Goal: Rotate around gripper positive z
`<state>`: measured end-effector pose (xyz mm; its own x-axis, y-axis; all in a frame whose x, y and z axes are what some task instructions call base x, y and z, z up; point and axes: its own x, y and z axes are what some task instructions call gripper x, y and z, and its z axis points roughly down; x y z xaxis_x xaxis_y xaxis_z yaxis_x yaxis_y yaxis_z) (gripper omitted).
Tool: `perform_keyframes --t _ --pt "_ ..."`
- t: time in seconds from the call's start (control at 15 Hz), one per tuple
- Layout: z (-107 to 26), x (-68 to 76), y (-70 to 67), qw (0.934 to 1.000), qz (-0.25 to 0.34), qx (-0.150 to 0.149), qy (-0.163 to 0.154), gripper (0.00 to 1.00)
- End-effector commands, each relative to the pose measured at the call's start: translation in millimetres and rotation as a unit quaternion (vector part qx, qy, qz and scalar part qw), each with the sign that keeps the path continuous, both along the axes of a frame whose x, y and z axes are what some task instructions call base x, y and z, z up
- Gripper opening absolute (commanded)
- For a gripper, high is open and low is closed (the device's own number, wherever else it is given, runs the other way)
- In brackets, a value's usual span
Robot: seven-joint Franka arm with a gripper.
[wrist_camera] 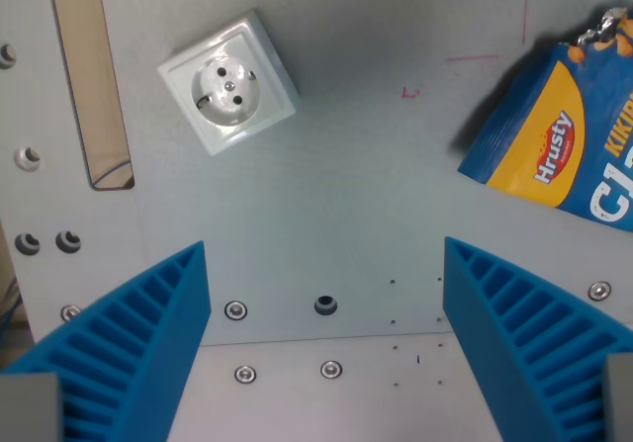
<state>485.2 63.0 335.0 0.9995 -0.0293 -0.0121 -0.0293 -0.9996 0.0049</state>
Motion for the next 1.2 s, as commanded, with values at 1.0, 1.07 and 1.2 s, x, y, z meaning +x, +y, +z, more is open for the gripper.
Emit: perform_keyframes --t 1.0,1.07,1.2 --pt "2.3 -0.1 0.0 0.9858 -0.168 -0.001 -0.003 1.00" --pt "2.3 -0.1 0.0 0.9847 -0.174 -0.002 -0.003 1.00" --pt "2.3 -0.1 0.0 0.9823 -0.187 -0.002 -0.003 1.00"
